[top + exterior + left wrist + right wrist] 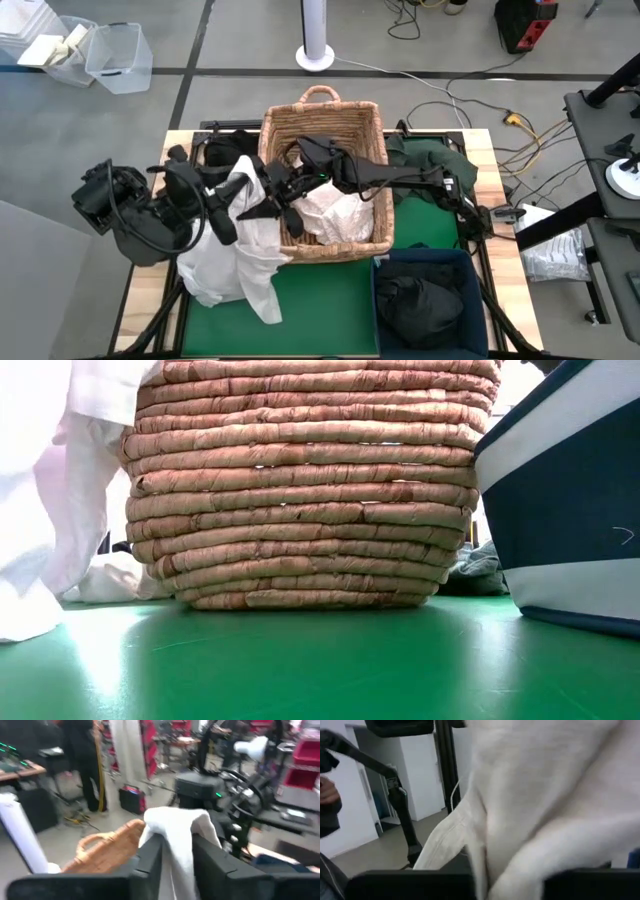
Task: Sort clothes
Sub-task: Put the white polo shirt into the basket
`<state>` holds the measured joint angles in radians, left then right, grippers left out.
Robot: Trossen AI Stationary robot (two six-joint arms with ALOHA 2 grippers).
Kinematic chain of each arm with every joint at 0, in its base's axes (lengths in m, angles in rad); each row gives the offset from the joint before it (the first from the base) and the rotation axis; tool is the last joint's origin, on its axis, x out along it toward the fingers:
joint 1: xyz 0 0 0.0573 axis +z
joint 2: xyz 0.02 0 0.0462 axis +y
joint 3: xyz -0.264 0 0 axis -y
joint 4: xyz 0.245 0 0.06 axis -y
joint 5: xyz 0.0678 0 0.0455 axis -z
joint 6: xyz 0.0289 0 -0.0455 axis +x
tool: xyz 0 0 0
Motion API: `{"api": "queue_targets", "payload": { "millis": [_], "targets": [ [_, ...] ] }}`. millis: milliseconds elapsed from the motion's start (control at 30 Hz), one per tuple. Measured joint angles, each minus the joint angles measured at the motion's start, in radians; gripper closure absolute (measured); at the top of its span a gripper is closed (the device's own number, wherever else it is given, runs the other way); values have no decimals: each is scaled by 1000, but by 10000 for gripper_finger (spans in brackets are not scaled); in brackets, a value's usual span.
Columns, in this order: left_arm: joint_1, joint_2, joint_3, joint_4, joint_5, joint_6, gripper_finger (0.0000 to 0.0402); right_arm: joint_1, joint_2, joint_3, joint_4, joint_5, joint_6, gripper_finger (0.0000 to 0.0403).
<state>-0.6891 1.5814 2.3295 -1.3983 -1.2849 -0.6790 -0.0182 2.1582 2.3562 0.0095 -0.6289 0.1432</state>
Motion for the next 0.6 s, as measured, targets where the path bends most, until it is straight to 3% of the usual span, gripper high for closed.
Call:
{"api": "queue_targets", "payload": {
  "millis": [200, 600],
  "targets": [
    [-1, -28, 0, -18, 202, 32, 261, -10, -16, 0, -16, -42, -6, 388],
    [-1, -116, 0, -109, 309, 34, 228, -14, -119, 0, -266, -42, -226, 389]
  ]
}}
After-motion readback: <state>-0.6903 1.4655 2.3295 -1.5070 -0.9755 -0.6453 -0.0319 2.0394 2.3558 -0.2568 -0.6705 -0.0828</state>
